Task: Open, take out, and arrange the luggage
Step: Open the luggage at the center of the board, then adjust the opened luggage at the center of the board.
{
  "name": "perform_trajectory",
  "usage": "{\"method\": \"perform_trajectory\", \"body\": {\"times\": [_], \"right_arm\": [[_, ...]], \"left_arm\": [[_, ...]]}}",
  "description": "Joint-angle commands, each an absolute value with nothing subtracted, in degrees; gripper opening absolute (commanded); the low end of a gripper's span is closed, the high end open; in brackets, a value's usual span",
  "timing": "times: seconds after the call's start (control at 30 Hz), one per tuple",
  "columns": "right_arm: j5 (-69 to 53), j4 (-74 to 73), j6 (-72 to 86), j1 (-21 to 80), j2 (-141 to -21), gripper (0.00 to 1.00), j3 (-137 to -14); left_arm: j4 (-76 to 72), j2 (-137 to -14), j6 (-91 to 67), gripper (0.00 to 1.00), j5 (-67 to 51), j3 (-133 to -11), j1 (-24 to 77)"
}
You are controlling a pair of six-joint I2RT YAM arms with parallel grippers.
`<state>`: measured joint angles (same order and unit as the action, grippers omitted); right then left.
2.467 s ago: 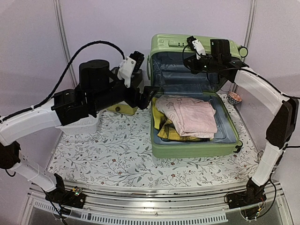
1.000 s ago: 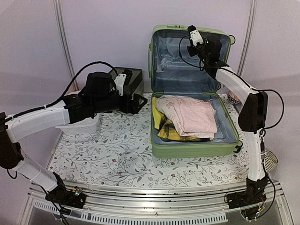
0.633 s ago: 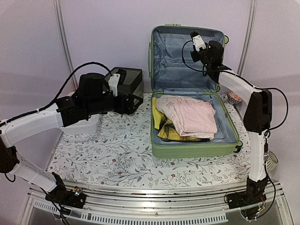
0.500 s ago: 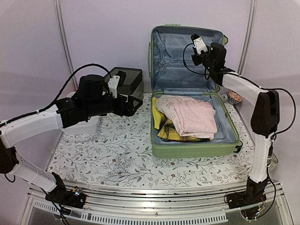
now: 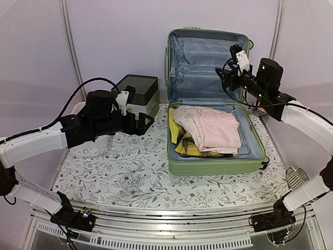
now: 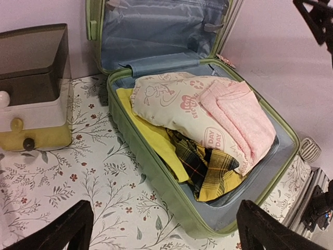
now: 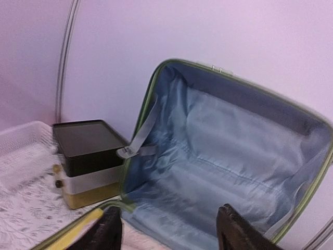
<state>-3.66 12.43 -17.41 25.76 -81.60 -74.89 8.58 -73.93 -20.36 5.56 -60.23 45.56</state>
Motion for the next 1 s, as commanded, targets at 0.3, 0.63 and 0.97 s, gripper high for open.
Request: {"method": "perform_trajectory", "body": {"times": [0.3, 0.63, 0.97], "right_arm": [[-7.61, -23.87, 9.12, 25.93, -65.08, 0.99, -61.69], [-11.93, -35.66, 18.05, 25.93, -58.05, 0.99, -56.75], [-18.48, -41.09, 15.43, 26.90, -54.23, 0.99, -54.17]], "left_arm": [[5.37, -67.73, -21.46, 0.98, -0.27, -52.97, 44.78], [-4.03, -68.91, -30.53, 0.98, -6.15, -45.54, 46.55], [-9.09, -74.97, -32.81, 0.98, -3.06, -45.39, 57.05]]}}
